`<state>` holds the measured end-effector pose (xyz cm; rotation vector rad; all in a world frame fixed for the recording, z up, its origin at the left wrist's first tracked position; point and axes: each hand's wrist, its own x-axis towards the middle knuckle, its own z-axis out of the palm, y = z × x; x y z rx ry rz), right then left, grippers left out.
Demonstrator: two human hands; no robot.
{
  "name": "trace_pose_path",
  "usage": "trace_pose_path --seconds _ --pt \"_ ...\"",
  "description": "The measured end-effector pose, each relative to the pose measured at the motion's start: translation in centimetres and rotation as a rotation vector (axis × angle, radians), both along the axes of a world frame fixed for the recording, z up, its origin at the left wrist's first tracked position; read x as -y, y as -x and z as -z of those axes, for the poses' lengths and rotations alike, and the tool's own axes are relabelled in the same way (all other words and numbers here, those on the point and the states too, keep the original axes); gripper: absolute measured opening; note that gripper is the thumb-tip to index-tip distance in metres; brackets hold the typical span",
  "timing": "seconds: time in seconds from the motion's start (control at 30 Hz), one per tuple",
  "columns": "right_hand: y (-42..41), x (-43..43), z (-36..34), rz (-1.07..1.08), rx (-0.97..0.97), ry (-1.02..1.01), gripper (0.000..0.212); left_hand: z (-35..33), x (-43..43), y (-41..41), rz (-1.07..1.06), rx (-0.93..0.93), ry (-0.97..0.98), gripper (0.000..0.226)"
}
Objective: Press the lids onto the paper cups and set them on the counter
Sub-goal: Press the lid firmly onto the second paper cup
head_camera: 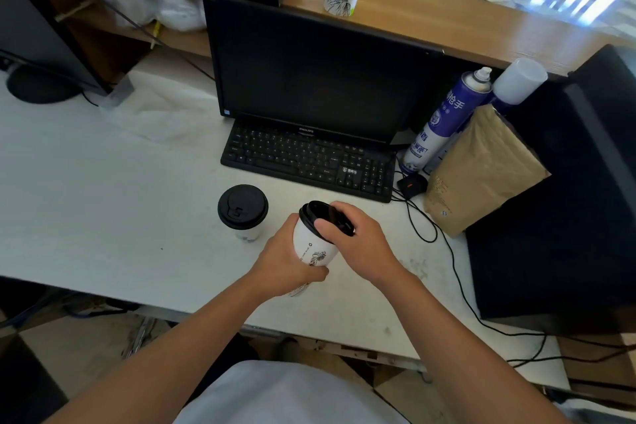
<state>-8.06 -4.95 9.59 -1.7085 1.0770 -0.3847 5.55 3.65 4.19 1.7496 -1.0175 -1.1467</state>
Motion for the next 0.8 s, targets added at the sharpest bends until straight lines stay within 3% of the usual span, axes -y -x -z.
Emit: trace_pose_path --seconds 0.13,0.27,0.37,0.8 --pt "0.5 0.0 -0.5 -0.043 -0.021 -0.065 0.024 0.1 -0.1 0.3 -0.004 -0.024 0.033 0.081" --pt "1.1 -0.5 -0.8 -0.077 0.034 -0.038 0.068 0.0 -0.4 0.3 0.019 -0.105 0.101 0.084" --pt "1.1 -1.1 -1.2 -0.122 0.020 0.099 0.081 0.1 -0.5 -0.3 0.059 -0.113 0.142 0.081" --pt "0.0 -3.1 -1.7 -0.054 0.044 0.189 0.068 0.3 -0.5 -0.1 -0.037 -0.015 0.220 0.085"
